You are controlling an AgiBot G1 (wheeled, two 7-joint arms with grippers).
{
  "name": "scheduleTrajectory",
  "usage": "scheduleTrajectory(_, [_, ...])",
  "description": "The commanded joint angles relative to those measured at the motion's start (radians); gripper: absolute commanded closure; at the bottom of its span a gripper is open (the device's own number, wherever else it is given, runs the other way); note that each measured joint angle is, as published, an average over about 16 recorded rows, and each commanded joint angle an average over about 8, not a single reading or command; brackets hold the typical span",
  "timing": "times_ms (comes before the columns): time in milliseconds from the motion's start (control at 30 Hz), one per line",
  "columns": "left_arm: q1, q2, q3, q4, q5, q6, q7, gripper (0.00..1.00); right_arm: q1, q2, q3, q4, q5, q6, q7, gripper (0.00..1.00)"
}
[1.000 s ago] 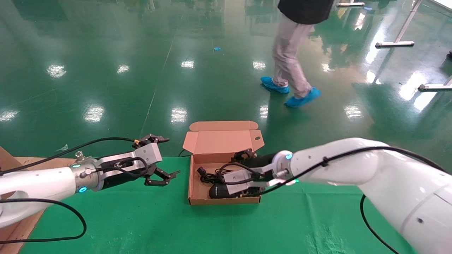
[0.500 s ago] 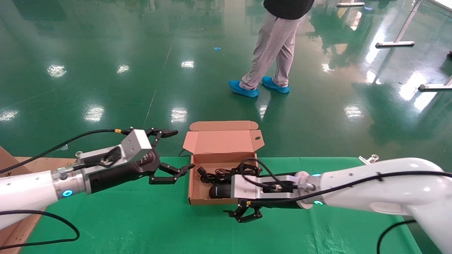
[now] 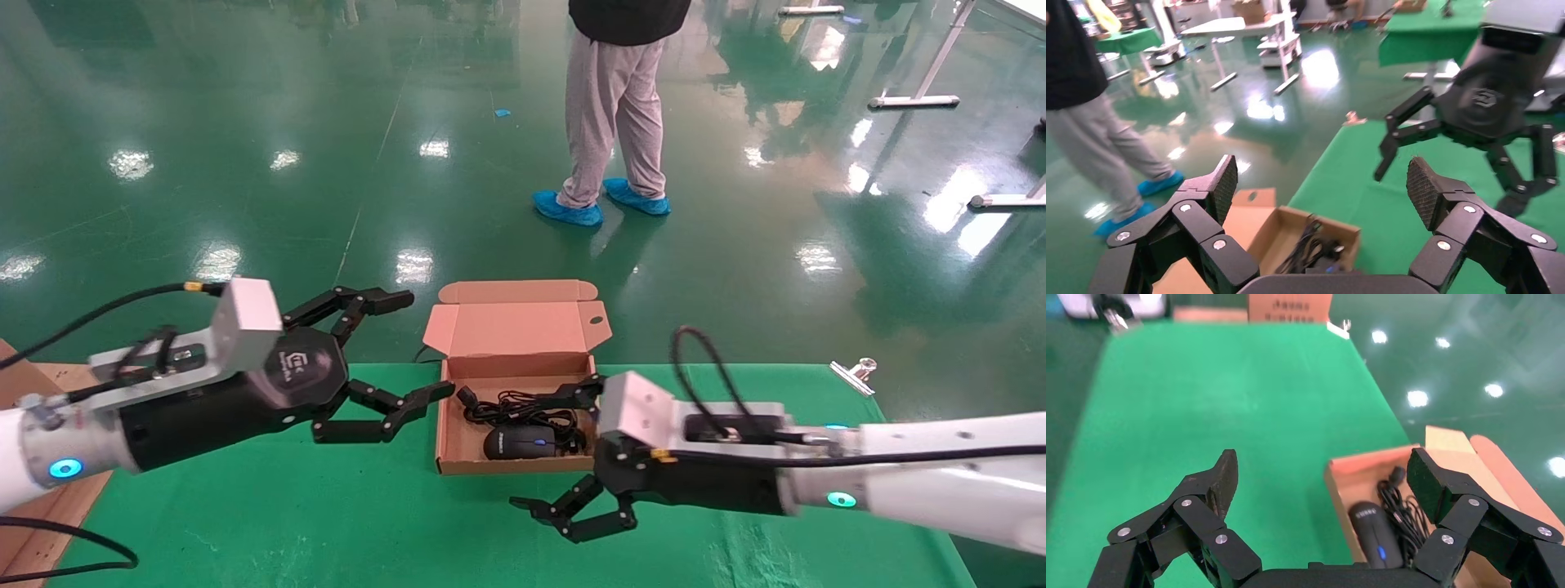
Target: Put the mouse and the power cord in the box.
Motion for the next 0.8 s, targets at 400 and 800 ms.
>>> scheduleTrajectory(400, [0.108,-0.119,-0.144,-0.276,-0.019,0.118,-0.255,0.00,-0.126,0.165,0.218,0.160,0.179,-0.177,0.136,0.00])
scheduleTrajectory(800, [0.201,-0.221,-0.269,-0.515,-0.036,0.220,-0.475,0.00,-0.239,0.311,0.412,0.303,0.338,-0.336,0.258,0.00])
